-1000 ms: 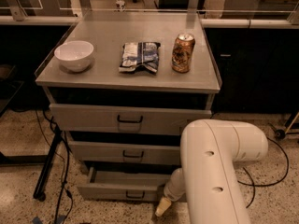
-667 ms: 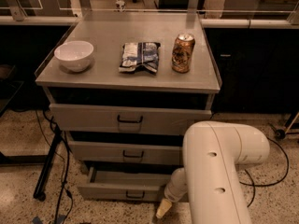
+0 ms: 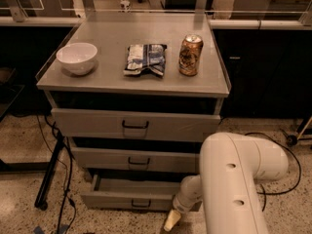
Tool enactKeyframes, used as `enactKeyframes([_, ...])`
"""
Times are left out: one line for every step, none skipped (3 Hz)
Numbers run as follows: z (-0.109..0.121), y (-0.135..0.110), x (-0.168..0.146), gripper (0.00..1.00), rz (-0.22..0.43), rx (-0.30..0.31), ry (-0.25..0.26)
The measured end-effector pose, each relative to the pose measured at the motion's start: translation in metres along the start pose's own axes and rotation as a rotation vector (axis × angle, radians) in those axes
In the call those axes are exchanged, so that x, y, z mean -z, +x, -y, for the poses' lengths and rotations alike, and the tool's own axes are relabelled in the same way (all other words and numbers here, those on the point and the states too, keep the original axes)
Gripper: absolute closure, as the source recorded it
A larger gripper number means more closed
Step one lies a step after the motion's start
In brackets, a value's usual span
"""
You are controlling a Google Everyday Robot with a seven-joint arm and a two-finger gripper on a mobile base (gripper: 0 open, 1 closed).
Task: Open bottom drawer
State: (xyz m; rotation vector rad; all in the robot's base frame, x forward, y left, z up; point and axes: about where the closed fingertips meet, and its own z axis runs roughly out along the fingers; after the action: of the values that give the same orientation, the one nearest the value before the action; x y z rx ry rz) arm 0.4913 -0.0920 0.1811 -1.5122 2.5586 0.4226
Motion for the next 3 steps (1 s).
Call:
enactKeyframes([-0.001,0.0,0.0,0.0,0.0,0.0,0.0])
enactKeyframes([-0.03,0.022,0.013,0.0,-0.018,0.01,-0.02])
enactKeyframes([-0.068,0.054,0.033,0.0,-0.01,0.009,-0.039])
